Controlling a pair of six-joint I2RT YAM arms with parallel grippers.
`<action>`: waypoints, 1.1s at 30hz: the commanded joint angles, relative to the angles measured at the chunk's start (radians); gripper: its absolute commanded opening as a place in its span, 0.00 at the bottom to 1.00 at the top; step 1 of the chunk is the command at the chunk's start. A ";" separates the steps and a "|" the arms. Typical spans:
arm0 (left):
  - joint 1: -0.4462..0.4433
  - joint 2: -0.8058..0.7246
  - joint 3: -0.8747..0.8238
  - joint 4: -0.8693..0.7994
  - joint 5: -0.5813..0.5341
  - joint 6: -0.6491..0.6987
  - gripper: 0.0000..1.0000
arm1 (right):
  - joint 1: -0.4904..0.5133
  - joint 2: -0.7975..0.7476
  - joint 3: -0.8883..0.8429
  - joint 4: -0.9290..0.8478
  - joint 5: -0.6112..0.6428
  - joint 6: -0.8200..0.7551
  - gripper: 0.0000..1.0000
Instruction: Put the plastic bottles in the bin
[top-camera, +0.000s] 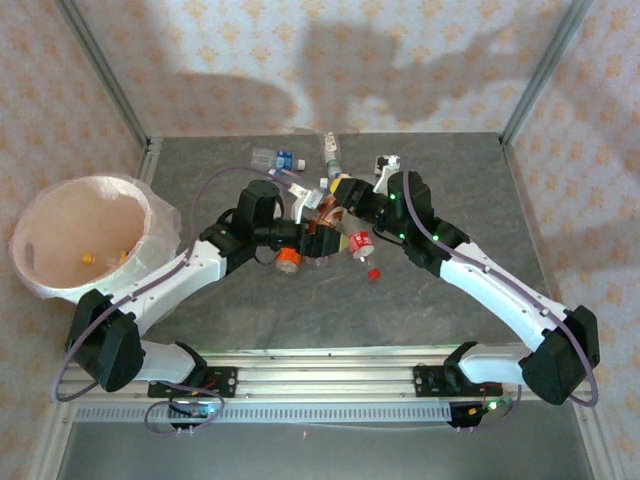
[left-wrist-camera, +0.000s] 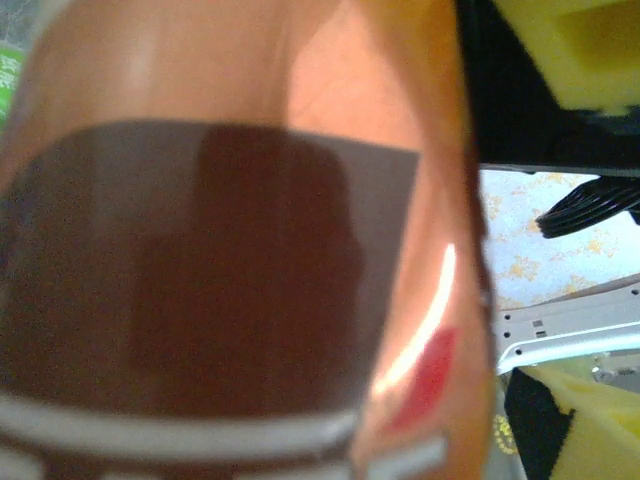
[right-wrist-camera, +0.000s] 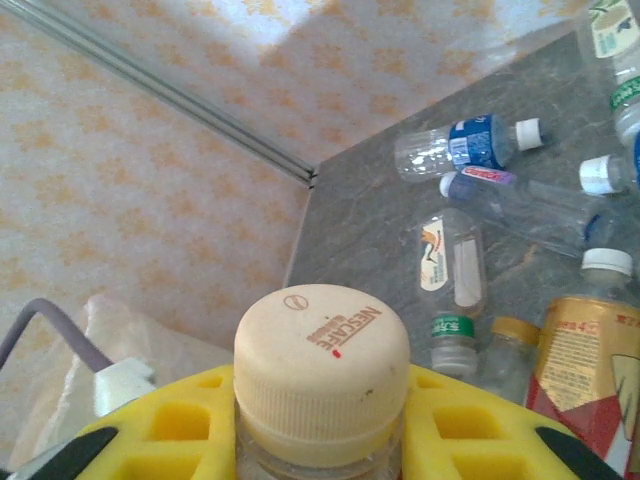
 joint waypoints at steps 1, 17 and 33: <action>0.000 -0.010 0.040 -0.003 -0.007 0.024 0.67 | 0.004 -0.028 0.044 0.032 -0.024 -0.027 0.33; 0.134 -0.184 0.612 -1.064 -1.276 0.127 0.59 | -0.002 -0.157 0.062 -0.226 0.298 -0.182 0.99; 0.612 -0.219 0.533 -1.191 -1.499 0.137 0.60 | -0.005 -0.181 0.015 -0.308 0.477 -0.213 0.99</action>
